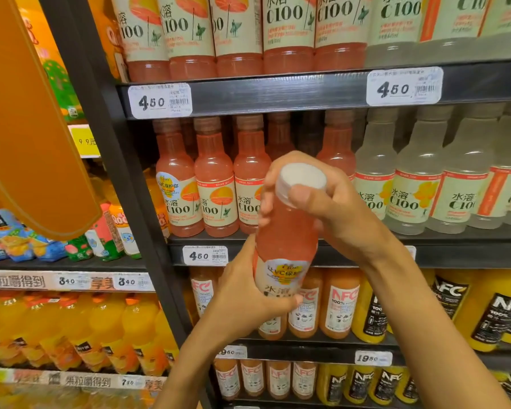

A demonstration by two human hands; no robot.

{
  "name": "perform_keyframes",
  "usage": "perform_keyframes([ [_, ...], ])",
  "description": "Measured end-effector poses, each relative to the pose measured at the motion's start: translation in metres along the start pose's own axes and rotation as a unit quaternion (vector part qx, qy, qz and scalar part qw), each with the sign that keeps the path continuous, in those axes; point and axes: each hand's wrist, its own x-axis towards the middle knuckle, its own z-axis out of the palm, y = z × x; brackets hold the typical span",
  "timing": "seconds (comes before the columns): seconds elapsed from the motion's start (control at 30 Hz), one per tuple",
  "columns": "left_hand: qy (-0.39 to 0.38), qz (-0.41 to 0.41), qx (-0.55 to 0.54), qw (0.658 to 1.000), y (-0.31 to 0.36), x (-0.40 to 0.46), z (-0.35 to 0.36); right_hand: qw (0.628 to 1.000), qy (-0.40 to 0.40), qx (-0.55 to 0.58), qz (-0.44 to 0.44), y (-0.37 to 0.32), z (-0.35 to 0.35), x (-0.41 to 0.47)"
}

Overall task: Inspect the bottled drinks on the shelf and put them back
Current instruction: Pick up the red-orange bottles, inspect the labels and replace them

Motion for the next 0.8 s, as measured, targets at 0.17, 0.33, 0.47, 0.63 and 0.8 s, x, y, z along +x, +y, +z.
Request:
perform_keyframes([
  [0.17, -0.088, -0.028, -0.043, 0.995, 0.004, -0.015, 0.003, 0.993, 0.086, 0.071, 0.030, 0.005, -0.002, 0.006],
  [0.33, -0.084, -0.043, -0.120, 0.988, 0.005, -0.022, 0.012, 0.988, 0.153, -0.001, 0.025, 0.003, -0.005, 0.009],
  [0.47, -0.041, -0.031, -0.181, 0.982, 0.008, -0.025, 0.018, 0.975, 0.218, 0.009, 0.048, 0.006, -0.007, 0.013],
  [0.63, -0.068, -0.086, -0.280, 0.954, 0.002, -0.033, 0.020, 0.970, 0.161, 0.150, 0.107, 0.011, -0.014, 0.008],
  [0.8, -0.132, -0.140, -0.300, 0.934, -0.004, -0.029, 0.016, 0.954, 0.139, 0.242, 0.114, 0.021, -0.007, 0.005],
])
